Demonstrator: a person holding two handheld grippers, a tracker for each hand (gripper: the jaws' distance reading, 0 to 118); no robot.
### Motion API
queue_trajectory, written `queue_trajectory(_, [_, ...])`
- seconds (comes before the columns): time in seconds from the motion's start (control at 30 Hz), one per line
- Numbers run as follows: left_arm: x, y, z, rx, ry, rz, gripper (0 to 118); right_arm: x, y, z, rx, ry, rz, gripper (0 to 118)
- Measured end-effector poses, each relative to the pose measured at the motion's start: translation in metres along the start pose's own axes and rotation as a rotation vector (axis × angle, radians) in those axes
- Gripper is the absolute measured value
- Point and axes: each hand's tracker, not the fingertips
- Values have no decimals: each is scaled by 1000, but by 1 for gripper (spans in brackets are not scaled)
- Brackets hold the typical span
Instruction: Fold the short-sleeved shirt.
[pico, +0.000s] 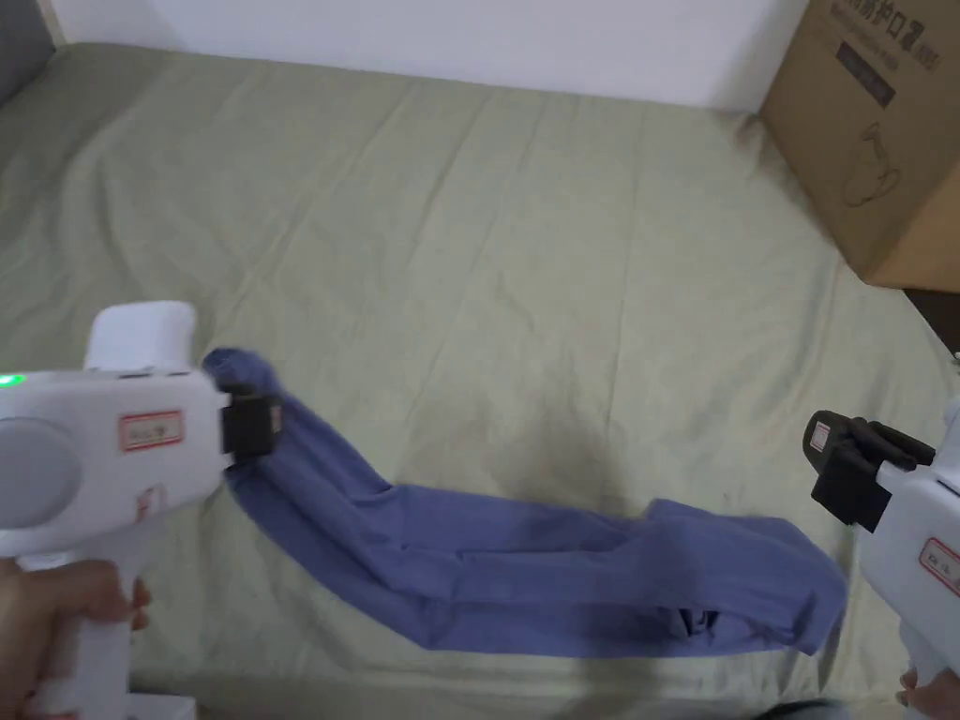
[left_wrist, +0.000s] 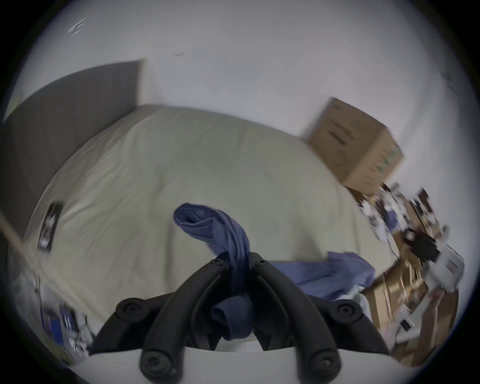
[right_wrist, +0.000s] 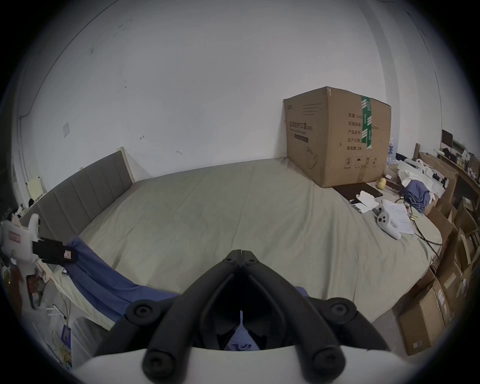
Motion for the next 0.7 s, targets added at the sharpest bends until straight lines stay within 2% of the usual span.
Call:
queue_trajectory(0.13, [65,0,-34,-76,-140,-115,10,15,-4,16,18,-20,-30,0])
queue_trajectory(0.3, [124,-30,-120,-279,-84,-260,10,32,-12,36,35,-53,-57,0])
queue_trajectory(0.4, [148,-59,-167,-375,-58,-296,11,44,-19,46,36,-83,-71,0])
queue_trajectory(0.47, [159,-81,-192,-417,-47,-346,26,52,-24,52,28,-98,-108,0])
queue_trajectory(0.5, [166,-92,-200,-447,-57,-353,42,57,-26,56,28,-96,-135,0])
queue_trajectory(0.53, [170,-102,-209,-486,-82,-339,64,61,-29,58,28,-101,-150,0])
queue_trajectory(0.57, [172,-108,-215,-506,-107,-318,76,63,-30,60,26,-114,-154,0])
queue_trajectory(0.6, [176,-113,-218,-497,-101,-308,84,65,-32,62,23,-130,-149,0])
queue_trajectory(0.7, [183,-108,-204,-457,-87,-310,86,70,-35,62,12,-147,-151,0])
